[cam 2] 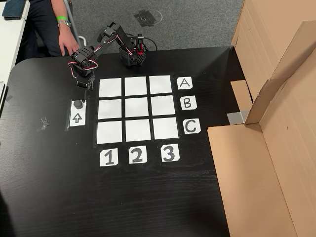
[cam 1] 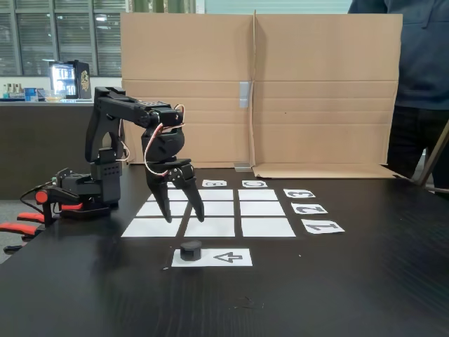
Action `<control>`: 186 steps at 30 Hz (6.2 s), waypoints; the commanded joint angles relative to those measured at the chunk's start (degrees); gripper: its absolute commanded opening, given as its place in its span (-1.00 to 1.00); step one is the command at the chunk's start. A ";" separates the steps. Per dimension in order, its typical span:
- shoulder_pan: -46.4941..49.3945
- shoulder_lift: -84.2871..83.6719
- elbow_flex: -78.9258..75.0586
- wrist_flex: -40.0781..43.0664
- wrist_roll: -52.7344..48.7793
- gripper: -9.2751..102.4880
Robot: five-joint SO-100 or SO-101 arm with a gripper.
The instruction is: Pick up a new token and place it in the grid on square A1.
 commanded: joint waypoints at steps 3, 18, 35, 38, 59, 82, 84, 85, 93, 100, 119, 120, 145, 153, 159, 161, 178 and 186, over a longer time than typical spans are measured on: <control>0.62 1.58 -2.29 -0.88 -0.53 -0.27; 1.05 -5.71 -12.30 0.26 -2.02 -0.27; 2.55 -12.74 -20.13 0.26 -2.72 -0.27; 2.64 -13.27 -20.39 0.26 -2.72 -0.27; 4.92 -19.69 -24.70 0.26 -2.72 -0.27; 4.57 -33.66 -43.86 8.70 -2.72 -0.27; 4.48 -34.01 -44.65 8.96 -2.81 -0.27; 4.48 -34.01 -44.74 8.96 -2.81 -0.27; 4.13 -34.01 -44.82 8.96 -3.08 -0.27; 3.43 -33.75 -44.82 10.20 -3.34 -0.27; 3.78 -31.38 -44.82 11.95 -3.43 -0.36; 3.78 -31.29 -44.91 11.95 -3.43 -0.37; 3.43 -27.86 -47.55 15.03 -2.29 -0.81; 0.53 -19.69 -47.55 19.42 -1.32 -0.81; -2.81 -12.30 -44.38 22.41 -0.88 -0.81; -4.39 -8.79 -41.22 22.41 -0.70 -0.81; -14.94 34.37 7.56 14.59 0.53 -0.81; -14.41 41.75 26.72 7.38 -3.08 -0.81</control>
